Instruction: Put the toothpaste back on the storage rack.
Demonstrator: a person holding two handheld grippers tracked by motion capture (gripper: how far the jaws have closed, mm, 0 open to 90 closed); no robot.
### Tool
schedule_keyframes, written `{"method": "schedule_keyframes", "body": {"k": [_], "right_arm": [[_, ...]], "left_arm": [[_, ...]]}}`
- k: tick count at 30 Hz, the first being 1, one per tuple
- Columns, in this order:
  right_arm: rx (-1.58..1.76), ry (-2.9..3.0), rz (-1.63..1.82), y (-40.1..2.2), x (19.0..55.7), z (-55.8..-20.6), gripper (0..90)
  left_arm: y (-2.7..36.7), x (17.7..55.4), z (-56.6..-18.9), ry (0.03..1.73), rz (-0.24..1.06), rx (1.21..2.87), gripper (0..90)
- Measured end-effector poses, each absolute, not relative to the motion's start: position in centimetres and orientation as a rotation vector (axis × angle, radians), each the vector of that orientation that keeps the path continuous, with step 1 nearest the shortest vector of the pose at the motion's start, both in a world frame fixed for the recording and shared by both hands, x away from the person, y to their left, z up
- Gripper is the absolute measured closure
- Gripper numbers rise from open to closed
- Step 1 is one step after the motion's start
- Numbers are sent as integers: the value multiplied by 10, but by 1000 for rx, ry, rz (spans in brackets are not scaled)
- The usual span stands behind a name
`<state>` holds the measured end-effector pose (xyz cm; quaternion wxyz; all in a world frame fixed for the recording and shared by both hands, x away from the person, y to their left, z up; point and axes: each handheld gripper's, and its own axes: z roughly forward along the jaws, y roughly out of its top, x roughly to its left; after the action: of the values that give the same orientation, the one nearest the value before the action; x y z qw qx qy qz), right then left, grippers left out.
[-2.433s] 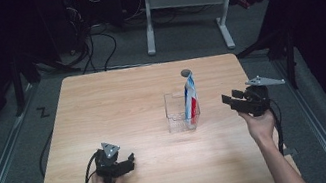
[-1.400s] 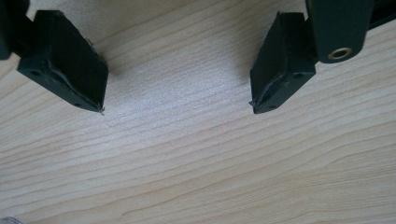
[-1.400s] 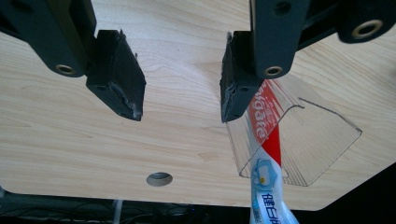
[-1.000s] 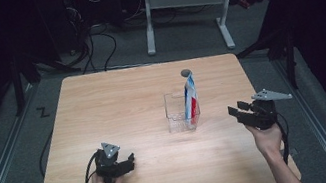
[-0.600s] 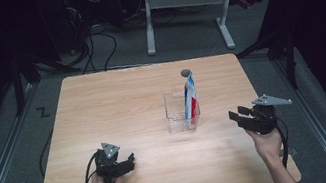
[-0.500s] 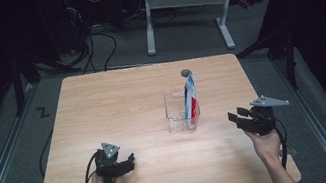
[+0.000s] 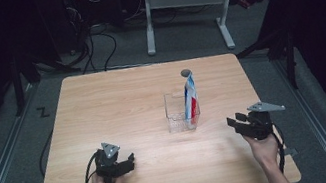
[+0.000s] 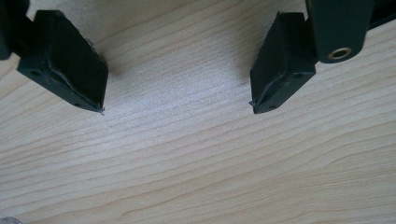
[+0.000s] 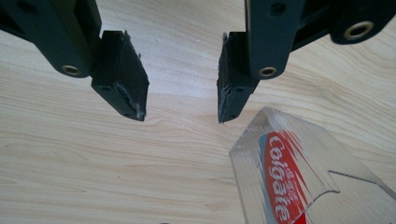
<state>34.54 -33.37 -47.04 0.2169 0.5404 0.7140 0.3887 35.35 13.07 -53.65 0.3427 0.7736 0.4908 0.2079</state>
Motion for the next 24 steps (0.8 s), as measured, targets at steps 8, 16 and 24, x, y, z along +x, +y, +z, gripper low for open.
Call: {"method": "schedule_keyframes", "body": {"k": [8, 16, 24], "right_arm": [[1522, 1974, 1066, -336, 337, -483, 548], [1524, 1982, 1048, -337, 335, -490, 550], [1543, 1999, 1032, -338, 331, -498, 536]], "left_arm": [[131, 354, -537, 1276, 540, 2011, 195], [131, 354, -537, 1277, 541, 2010, 195], [131, 354, -537, 1276, 541, 2011, 195]]}}
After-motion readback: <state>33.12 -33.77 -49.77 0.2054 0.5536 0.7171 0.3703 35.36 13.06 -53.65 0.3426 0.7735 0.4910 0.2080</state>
